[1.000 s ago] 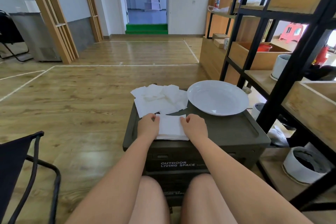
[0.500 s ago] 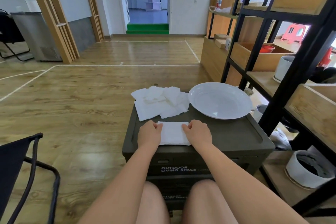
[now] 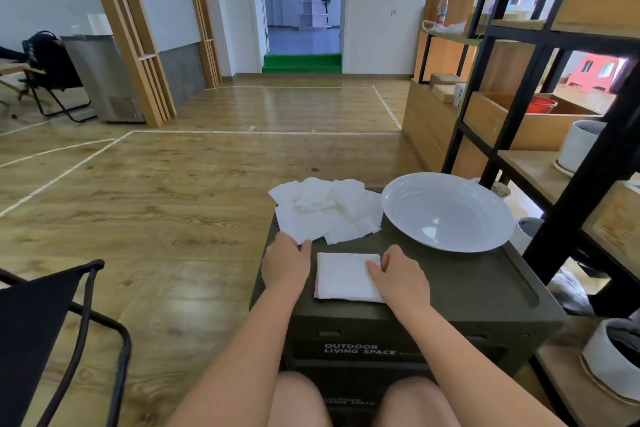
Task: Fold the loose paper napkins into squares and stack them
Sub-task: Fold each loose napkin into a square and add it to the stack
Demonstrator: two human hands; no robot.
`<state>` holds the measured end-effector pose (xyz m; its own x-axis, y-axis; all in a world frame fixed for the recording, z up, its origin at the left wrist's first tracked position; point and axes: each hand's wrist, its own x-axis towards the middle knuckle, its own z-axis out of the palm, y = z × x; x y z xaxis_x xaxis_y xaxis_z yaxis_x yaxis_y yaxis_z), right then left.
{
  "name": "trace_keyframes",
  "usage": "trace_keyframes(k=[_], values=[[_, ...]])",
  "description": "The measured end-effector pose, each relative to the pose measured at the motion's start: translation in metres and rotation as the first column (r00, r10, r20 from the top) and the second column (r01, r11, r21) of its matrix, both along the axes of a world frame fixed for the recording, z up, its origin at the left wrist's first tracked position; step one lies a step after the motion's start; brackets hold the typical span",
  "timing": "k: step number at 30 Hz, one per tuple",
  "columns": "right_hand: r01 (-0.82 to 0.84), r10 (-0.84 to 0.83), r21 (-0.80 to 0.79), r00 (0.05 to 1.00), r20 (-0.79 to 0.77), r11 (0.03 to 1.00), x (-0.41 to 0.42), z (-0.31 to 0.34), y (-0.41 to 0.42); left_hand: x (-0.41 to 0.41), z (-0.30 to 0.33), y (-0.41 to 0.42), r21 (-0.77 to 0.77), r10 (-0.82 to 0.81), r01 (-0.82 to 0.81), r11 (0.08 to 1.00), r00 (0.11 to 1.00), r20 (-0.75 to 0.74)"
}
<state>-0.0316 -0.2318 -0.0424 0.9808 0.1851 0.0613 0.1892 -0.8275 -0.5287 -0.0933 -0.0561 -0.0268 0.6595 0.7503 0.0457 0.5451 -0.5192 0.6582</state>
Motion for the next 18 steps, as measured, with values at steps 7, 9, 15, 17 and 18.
trace_keyframes(k=[7,9,15,17,18], values=[[0.043,-0.042,0.166,0.999,-0.013,0.985,0.006,0.004,-0.002,0.020,-0.001,0.050,0.047,0.107,-0.101,0.994,0.986,-0.130],[0.043,-0.041,0.185,0.999,-0.010,0.982,0.010,0.007,-0.002,0.024,-0.003,0.056,-0.016,0.081,-0.083,0.996,0.991,-0.110],[0.035,-0.033,0.241,0.999,-0.011,0.970,0.017,0.012,0.000,0.034,-0.003,0.057,0.017,0.061,-0.062,0.998,0.996,0.066],[0.024,-0.023,0.250,1.000,-0.008,0.968,0.017,0.012,0.002,0.039,-0.003,0.057,0.037,0.048,-0.050,0.998,0.998,0.050],[0.019,-0.018,0.254,1.000,-0.007,0.967,0.017,0.012,0.003,0.041,-0.003,0.058,0.025,0.050,-0.051,0.998,0.998,0.048]])
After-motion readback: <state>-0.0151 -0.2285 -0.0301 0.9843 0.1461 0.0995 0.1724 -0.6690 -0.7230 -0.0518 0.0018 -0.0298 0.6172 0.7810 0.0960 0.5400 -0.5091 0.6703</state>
